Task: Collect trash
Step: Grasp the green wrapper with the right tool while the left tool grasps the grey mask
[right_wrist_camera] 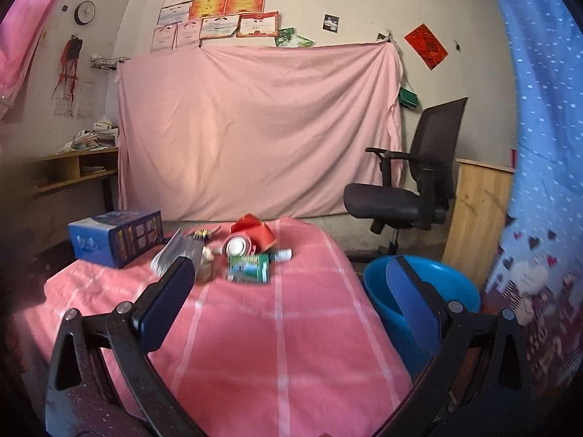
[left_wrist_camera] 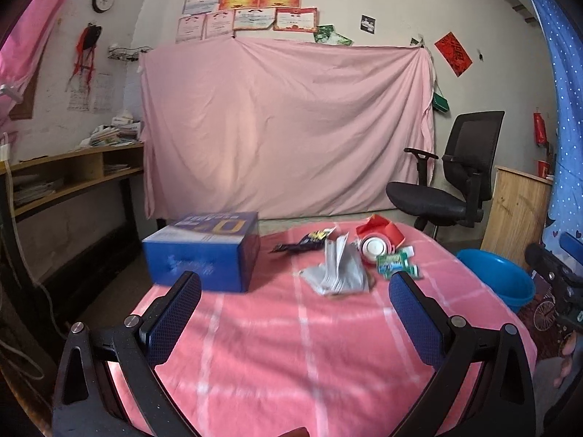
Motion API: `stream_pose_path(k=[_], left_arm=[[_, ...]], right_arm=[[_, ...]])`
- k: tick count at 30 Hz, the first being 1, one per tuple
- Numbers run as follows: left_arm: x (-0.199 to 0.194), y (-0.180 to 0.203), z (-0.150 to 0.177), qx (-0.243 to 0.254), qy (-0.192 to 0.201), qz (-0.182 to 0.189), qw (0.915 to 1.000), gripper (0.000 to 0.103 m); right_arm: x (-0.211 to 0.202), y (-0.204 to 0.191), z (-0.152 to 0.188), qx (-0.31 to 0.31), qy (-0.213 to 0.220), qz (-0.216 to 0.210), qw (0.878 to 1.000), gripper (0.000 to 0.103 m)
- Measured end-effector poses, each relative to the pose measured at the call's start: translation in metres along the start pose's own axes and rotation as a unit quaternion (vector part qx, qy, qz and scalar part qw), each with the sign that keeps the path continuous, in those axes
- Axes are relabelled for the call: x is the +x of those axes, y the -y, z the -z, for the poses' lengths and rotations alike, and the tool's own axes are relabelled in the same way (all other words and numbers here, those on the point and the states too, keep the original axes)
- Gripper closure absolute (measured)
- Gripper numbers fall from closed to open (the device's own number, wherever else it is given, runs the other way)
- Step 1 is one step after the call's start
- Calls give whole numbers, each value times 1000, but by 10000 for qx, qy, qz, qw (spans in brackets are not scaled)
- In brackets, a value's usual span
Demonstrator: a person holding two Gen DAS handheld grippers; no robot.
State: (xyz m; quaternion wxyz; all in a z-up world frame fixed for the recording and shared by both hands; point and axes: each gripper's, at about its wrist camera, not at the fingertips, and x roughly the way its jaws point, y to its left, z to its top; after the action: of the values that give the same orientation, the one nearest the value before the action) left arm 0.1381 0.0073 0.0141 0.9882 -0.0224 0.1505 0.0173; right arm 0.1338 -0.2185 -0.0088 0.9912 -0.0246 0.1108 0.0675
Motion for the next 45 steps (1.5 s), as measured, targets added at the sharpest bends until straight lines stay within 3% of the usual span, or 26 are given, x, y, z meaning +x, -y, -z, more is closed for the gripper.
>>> stream_pose_path(k=[4,10,18,20,24,29,31,36,45], left_arm=[[36,1,-9,-31,-121,150,9998,2],[91,3,-6,-118,-590,404,9974,3],[151,-1,1,-362,-1189,934,9878,43],[163,-1,4,-431,-1420,1117,9826,59],[171,-7,10,-624,-1700,1415,9732,76],[163,-10,7,-719,-1743,1573,9694,94],[159,-7,6,-686,-1734,1582,9696,97],[141,2,-1,-635,-1481,1514,9752,99],[105,26,-32,-355,-796,1230,9886,100]], right_arm=[[39,5,-11,178,-50,-282,9994,0],[113,4,-12,264,-789,-651,9944,0],[193,-10,11,70,-1976,-1115,9739,0],[205,-14,17,61,-2201,-1240,9675,0],[222,-26,26,-67,-2585,-1411,9556,0],[233,-30,35,-217,-2935,-1345,9462,2],[232,-32,36,-298,-2933,-1309,9466,12],[223,-27,34,-236,-2813,-1422,9487,15],[185,12,13,253,-1751,-1483,9730,15]])
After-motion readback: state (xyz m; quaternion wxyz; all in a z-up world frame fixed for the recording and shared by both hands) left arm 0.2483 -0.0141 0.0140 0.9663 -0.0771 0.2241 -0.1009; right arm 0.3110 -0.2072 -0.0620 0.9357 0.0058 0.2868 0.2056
